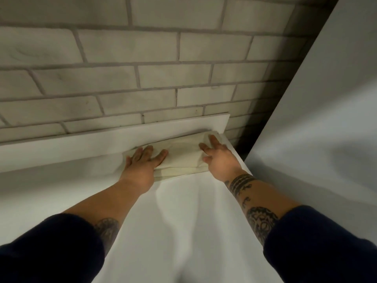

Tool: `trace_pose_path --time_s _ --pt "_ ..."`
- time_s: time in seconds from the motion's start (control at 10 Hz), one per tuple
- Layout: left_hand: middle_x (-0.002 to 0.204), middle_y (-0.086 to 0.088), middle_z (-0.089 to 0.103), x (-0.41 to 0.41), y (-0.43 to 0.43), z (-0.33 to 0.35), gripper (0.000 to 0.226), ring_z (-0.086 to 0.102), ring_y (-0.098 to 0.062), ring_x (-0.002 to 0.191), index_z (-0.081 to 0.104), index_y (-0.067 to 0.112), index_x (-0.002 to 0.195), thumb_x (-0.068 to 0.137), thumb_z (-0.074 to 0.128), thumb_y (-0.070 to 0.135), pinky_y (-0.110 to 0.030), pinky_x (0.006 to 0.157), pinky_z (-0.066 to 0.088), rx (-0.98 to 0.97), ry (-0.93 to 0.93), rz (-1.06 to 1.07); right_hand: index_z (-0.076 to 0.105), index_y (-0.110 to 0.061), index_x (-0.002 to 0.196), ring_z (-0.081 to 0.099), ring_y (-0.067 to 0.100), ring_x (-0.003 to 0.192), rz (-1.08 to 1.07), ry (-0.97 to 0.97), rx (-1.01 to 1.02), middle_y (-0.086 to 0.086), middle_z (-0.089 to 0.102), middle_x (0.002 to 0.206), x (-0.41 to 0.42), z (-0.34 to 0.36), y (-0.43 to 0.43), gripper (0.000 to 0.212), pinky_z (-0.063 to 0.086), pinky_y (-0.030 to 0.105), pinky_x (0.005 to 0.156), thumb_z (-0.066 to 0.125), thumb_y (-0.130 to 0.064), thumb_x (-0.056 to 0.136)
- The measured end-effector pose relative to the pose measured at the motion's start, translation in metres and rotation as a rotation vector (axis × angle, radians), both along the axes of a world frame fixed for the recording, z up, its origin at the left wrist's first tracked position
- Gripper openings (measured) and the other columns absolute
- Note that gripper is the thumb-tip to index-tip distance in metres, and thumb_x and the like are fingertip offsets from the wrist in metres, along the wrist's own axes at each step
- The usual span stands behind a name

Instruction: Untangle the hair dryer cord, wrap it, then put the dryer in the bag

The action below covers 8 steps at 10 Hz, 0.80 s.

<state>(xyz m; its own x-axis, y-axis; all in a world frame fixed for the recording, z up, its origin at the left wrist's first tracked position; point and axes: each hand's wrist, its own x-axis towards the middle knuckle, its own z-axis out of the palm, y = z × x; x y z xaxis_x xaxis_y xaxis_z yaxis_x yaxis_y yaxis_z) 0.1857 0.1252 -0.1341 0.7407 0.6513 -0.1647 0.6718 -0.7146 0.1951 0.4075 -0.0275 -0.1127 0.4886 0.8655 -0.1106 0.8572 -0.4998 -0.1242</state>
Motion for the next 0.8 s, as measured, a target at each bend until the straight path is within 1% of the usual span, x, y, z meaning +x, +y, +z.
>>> trace_pose_path --time_s 0.1,0.2,0.3,0.4,0.5,0.6,0.7,0.8 --pt "0.171 0.007 -0.009 -0.002 0.005 0.000 0.093 -0.010 -0.023 0.158 -0.005 0.059 0.154 0.096 0.035 -0.002 -0.050 0.127 -0.001 -0.008 0.002 -0.005 0.030 -0.040 0.155 0.014 0.038 0.152 -0.037 0.046 0.013 -0.001 -0.005 0.169 0.001 -0.002 0.006 0.058 0.021 0.046 0.124 0.046 -0.020 0.102" --pt "0.171 0.007 -0.009 -0.004 0.007 -0.001 0.090 -0.008 -0.022 0.158 -0.006 0.059 0.153 0.097 0.036 0.003 -0.052 0.127 0.000 -0.010 0.003 -0.010 0.025 -0.044 0.155 0.010 0.038 0.153 -0.053 0.017 -0.008 -0.005 -0.010 0.169 0.000 -0.002 0.009 0.061 0.020 0.046 0.124 0.044 -0.018 0.103" --pt "0.171 0.006 -0.009 -0.003 0.010 -0.001 0.086 -0.007 -0.023 0.158 -0.007 0.059 0.153 0.099 0.038 0.009 -0.053 0.126 0.001 -0.011 0.009 -0.025 0.019 -0.042 0.157 0.004 0.039 0.154 -0.065 0.034 -0.022 -0.003 -0.013 0.168 0.006 -0.006 0.015 0.061 0.012 0.048 0.126 0.040 -0.019 0.104" --pt "0.171 0.005 -0.011 -0.003 0.011 0.001 0.086 -0.008 -0.026 0.158 -0.011 0.058 0.153 0.100 0.039 0.014 -0.056 0.126 0.004 -0.003 0.039 -0.018 0.005 -0.040 0.158 -0.008 0.041 0.153 -0.048 0.049 -0.057 -0.003 -0.021 0.167 0.004 -0.007 0.019 0.066 0.011 0.055 0.124 0.036 -0.023 0.103" --pt "0.170 0.003 -0.015 0.000 0.008 0.008 0.087 -0.010 -0.028 0.157 -0.015 0.055 0.153 0.100 0.042 0.019 -0.056 0.126 0.003 -0.026 0.083 -0.018 -0.013 -0.035 0.158 -0.021 0.028 0.151 -0.178 0.063 0.179 -0.007 -0.027 0.164 -0.026 -0.007 -0.007 0.078 0.001 0.054 0.123 0.043 -0.034 0.104" --pt "0.171 0.003 -0.012 -0.001 0.003 0.019 0.083 -0.008 -0.029 0.157 -0.010 0.047 0.158 0.099 0.044 0.023 -0.054 0.126 0.004 -0.012 0.135 -0.023 0.003 -0.033 0.160 -0.014 0.023 0.154 -0.216 0.054 0.319 -0.008 -0.017 0.167 -0.082 -0.026 -0.062 0.069 0.006 0.044 0.125 0.042 -0.036 0.103" --pt "0.172 0.002 0.000 -0.001 -0.006 0.038 0.073 0.002 -0.030 0.158 -0.003 0.036 0.162 0.103 0.040 0.042 -0.052 0.126 0.012 0.004 0.130 -0.032 0.054 -0.030 0.140 0.039 0.030 0.146 -0.253 0.071 0.348 0.003 0.037 0.160 -0.128 -0.059 -0.117 0.049 0.026 0.041 0.118 0.045 -0.041 0.093" --pt "0.172 0.000 0.005 0.010 -0.021 0.069 0.069 0.006 -0.029 0.158 0.002 0.025 0.163 0.105 0.035 0.043 -0.050 0.125 0.018 0.045 0.090 -0.141 0.061 -0.035 0.110 0.070 0.031 0.111 -0.212 0.168 0.419 -0.001 0.071 0.123 -0.151 -0.073 -0.152 0.044 0.025 0.026 0.106 0.052 -0.049 0.069"
